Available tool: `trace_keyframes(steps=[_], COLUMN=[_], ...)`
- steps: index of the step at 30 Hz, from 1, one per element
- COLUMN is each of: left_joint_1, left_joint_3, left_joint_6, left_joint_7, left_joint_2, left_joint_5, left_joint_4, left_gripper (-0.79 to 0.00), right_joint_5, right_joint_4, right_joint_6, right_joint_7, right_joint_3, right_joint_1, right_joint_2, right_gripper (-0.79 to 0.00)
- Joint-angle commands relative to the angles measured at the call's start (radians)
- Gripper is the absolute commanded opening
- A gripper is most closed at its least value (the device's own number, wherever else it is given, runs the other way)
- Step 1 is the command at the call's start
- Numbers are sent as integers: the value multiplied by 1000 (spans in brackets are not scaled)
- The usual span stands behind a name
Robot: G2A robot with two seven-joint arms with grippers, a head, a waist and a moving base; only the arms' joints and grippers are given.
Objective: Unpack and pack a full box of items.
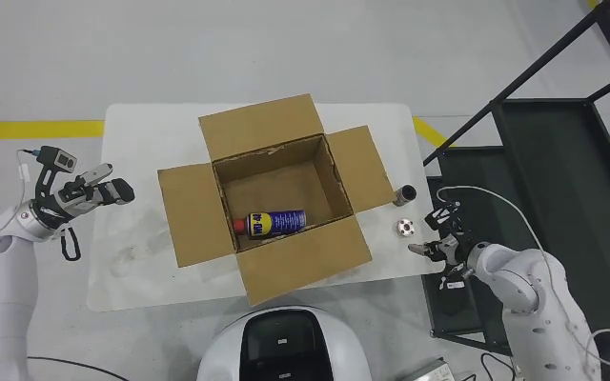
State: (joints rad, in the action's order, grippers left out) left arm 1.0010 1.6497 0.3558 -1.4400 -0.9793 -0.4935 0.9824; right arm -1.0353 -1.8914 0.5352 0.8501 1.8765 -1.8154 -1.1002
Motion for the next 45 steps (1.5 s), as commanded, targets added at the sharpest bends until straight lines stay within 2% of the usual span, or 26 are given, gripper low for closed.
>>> trace_keyframes(steps=[1,10,16,24,35,36,37,38,40,41,42,45], left_joint_1=[0,0,0,0,0,0,0,0,0,0,0,0], left_joint_3=[0,0,0,0,0,0,0,0,0,0,0,0], left_joint_6=[0,0,0,0,0,0,0,0,0,0,0,0], left_joint_7=[0,0,0,0,0,0,0,0,0,0,0,0], left_joint_2=[0,0,0,0,0,0,0,0,0,0,0,0], left_joint_5=[0,0,0,0,0,0,0,0,0,0,0,0], left_joint_4=[0,0,0,0,0,0,0,0,0,0,0,0], left_gripper=[0,0,0,0,0,0,0,0,0,0,0,0], right_joint_5=[3,-135,-171,-181,-194,-194,-189,-183,-182,-179,-176,-173], right_joint_4=[21,163,276,428,574,582,590,598,614,622,629,646], right_joint_6=[-11,-25,-39,-66,-80,-80,-79,-78,-82,-86,-90,-93], right_joint_7=[-1,-136,-224,-268,-303,-304,-304,-303,-296,-293,-292,-295], right_joint_3=[-5,-122,-192,-242,-293,-296,-299,-303,-311,-315,-318,-327], right_joint_1=[-4,70,148,260,348,354,359,363,372,378,383,393], right_joint_2=[1,1,-2,-4,-5,-5,-6,-6,-6,-7,-7,-7], right_gripper=[0,0,0,0,0,-28,-89,-228,-342,-456,-499,-785])
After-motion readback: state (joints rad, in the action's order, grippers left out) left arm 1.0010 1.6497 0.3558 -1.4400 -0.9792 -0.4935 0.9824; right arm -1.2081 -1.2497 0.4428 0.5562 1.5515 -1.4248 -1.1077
